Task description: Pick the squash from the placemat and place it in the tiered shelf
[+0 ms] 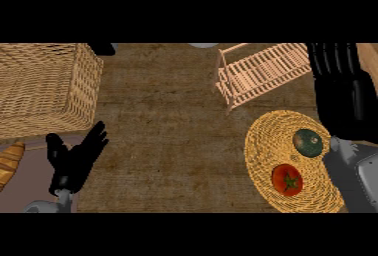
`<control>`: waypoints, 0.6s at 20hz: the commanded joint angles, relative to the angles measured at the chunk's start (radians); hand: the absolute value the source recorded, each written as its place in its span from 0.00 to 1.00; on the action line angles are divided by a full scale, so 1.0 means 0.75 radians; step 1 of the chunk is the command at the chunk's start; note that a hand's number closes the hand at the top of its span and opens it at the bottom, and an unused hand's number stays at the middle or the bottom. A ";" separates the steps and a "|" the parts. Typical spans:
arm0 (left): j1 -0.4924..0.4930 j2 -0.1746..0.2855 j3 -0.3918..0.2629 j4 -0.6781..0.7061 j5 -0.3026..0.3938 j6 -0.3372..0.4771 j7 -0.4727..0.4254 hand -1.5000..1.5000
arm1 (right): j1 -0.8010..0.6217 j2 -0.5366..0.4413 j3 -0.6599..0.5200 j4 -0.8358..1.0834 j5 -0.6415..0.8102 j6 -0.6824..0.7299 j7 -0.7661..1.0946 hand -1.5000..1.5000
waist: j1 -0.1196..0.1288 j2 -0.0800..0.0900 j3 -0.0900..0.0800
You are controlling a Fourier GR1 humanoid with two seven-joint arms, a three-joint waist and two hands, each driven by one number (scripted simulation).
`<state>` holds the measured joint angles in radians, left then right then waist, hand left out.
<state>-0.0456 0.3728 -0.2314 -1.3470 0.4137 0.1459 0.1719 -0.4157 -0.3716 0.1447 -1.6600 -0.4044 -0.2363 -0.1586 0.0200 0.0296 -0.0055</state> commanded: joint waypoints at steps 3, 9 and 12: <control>0.013 0.056 -0.016 -0.023 -0.130 0.030 -0.098 0.50 | 0.217 -0.276 -0.140 0.232 0.053 0.130 0.018 0.00 | -0.058 -0.032 0.010; -0.037 0.084 -0.085 -0.047 -0.229 -0.013 -0.180 0.50 | 0.351 -0.511 -0.244 0.744 0.265 0.049 0.049 1.00 | -0.029 -0.003 0.014; -0.010 0.069 -0.110 -0.022 -0.262 -0.018 -0.208 0.50 | 0.315 -0.414 -0.337 0.963 0.039 0.361 -0.216 0.00 | -0.002 -0.019 0.015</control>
<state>-0.0640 0.4292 -0.2877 -1.3779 0.2555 0.1408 0.0559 -0.1908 -0.7039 -0.0450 -1.1354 -0.2964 -0.0997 -0.1893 -0.0049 0.0196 0.0029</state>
